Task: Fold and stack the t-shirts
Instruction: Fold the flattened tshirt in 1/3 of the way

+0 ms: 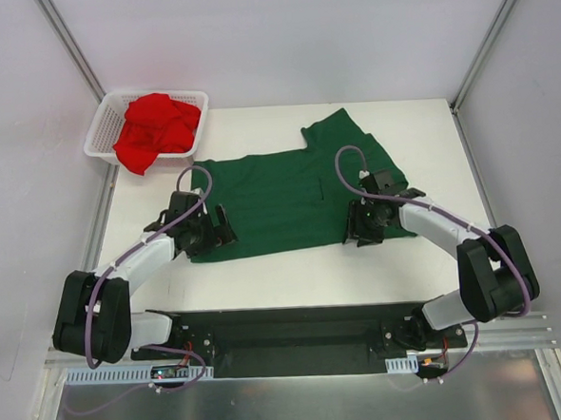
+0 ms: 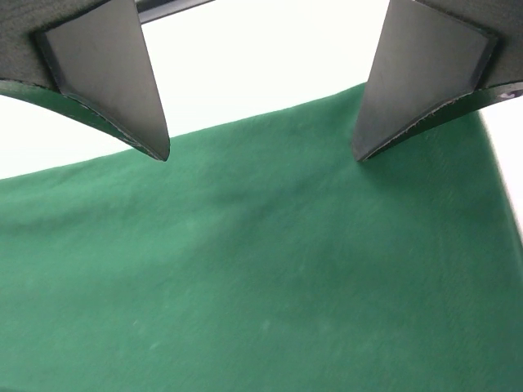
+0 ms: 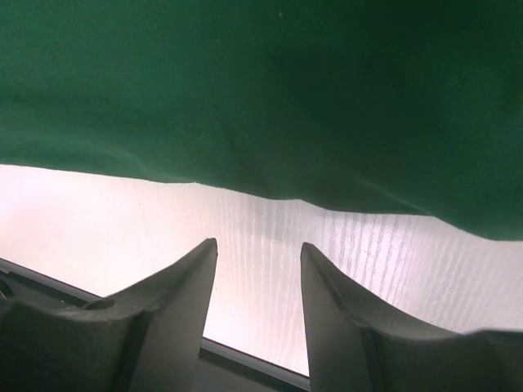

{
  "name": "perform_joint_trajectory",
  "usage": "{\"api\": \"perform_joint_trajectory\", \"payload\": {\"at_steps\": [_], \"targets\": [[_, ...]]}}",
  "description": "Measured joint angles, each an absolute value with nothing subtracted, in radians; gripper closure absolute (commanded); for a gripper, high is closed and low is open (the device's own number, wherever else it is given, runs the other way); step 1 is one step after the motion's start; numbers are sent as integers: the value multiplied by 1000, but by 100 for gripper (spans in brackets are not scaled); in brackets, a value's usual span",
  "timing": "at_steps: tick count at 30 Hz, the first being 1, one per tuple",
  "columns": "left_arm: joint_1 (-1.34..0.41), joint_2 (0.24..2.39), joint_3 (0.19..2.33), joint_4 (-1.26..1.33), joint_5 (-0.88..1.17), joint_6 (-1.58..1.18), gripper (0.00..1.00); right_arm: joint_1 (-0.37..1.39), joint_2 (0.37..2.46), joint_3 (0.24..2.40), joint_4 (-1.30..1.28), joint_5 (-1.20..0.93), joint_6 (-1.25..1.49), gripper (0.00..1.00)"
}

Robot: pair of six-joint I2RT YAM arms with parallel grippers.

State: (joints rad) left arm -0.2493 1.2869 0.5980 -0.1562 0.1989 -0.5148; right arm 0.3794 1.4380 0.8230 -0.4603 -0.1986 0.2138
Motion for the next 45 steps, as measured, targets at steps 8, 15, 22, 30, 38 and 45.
{"api": "perform_joint_trajectory", "payload": {"at_steps": [8, 15, 22, 30, 38, 45], "targets": [[-249, 1260, 601, -235, 168, -508, 4, 389, 1536, 887, -380, -179, 178, 51], [-249, 1260, 616, -254, 147, -505, 4, 386, 1557, 1091, -397, -153, 133, 50], [-241, 1260, 620, -270, 146, -498, 4, 341, 1553, 1142, -416, -108, 114, 50], [-183, 1260, 630, -276, 147, -482, 4, 293, 1566, 1031, -416, -88, 126, 50], [-136, 1260, 632, -276, 155, -482, 4, 257, 1583, 1002, -387, -98, 134, 50], [-136, 1206, 634, -278, 175, -482, 4, 252, 1583, 983, -378, -109, 135, 50]]}}
